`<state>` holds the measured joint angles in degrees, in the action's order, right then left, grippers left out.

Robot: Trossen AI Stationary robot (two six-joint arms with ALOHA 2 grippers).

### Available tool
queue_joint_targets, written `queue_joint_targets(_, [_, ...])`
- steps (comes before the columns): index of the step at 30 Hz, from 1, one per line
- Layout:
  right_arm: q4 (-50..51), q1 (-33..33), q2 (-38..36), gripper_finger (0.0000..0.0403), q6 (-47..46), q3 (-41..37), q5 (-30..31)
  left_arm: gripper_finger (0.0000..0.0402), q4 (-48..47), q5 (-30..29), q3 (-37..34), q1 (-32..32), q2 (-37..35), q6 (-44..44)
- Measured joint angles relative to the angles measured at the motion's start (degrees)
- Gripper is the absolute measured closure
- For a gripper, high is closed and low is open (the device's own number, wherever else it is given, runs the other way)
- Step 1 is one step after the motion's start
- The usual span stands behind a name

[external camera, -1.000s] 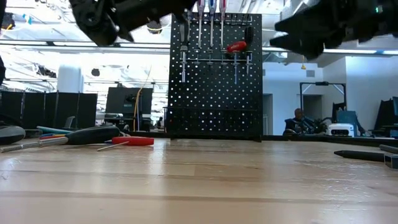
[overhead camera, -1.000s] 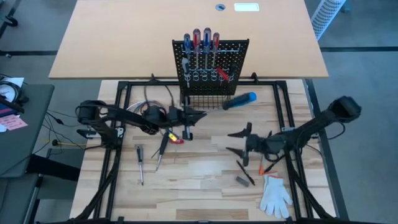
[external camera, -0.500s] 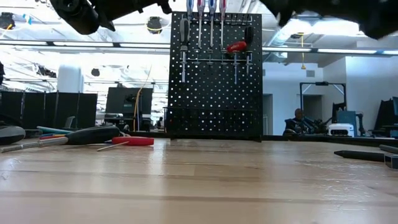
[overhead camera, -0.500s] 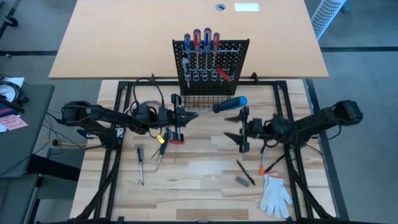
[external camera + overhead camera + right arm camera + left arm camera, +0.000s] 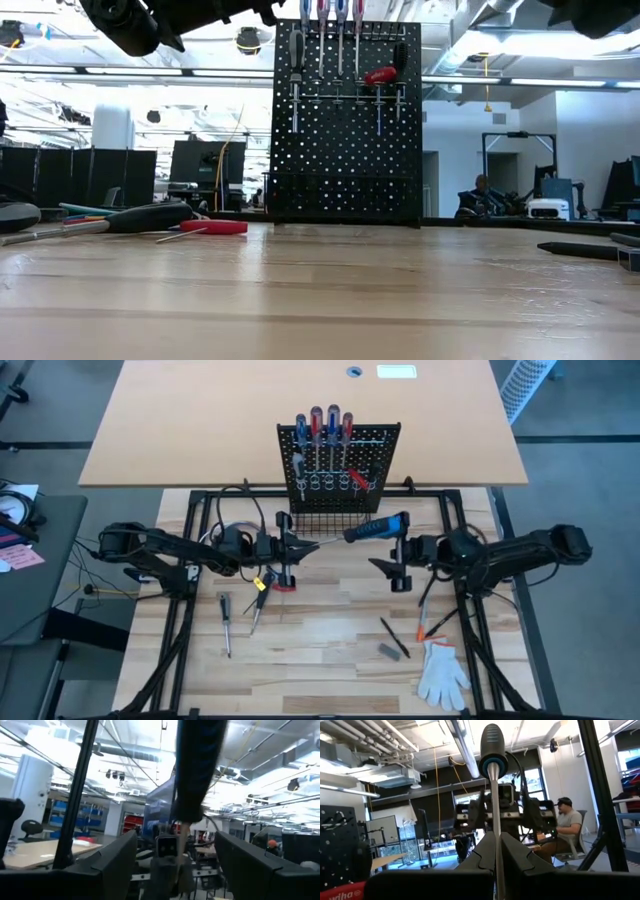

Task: Hang tools onto peg board
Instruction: Hang the black and blue screwdriver on the black peg board

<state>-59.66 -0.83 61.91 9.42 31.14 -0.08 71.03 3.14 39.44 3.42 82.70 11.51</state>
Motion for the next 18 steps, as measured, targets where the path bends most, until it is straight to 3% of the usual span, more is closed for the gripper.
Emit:
queue_joint_targets(12, [5.7, 2.5, -3.3, 0.0127, -3.2, 0.0, 0.1, 0.0401, -3.1, 0.3, 0.0, -0.1, 0.1, 1.6])
queue_joint_targets(18, [5.1, 1.0, -1.5, 0.0127, 0.3, 0.9, -4.4, 0.0401, -8.3, 1.2, 2.2, -0.1, 1.2, 1.9])
